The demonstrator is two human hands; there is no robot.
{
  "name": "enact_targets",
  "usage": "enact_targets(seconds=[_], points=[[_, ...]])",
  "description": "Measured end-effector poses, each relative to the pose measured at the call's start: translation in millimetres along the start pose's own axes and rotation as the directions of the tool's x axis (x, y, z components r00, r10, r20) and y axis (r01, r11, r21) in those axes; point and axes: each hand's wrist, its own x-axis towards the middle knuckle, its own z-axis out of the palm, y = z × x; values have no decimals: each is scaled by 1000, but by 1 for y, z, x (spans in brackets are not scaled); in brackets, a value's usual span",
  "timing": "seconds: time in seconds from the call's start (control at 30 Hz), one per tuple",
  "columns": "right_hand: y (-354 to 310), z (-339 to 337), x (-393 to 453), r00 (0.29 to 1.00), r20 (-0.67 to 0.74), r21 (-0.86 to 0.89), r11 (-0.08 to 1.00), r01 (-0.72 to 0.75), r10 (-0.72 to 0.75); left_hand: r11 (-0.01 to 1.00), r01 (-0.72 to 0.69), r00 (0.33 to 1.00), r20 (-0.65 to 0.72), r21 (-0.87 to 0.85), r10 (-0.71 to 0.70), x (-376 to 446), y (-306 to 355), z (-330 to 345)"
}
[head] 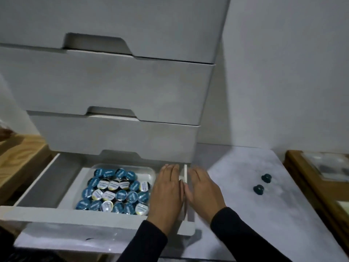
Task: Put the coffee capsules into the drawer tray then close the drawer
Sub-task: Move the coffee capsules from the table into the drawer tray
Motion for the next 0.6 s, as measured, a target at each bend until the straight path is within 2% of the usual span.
enact_targets(seconds=[0.1, 0.27, 0.6], points=[[55, -15, -22, 997, -71, -29, 999, -43, 41, 996, -41, 999, 18, -78, 43, 4, 55, 15], [135, -28, -55, 985, -26, -99, 980, -174, 173, 981, -80, 994, 65, -176, 93, 4, 125, 48], [268, -25, -57, 908, 50, -124, 905, -408, 416, 966, -142, 955, 228, -214, 191, 31, 186, 126]])
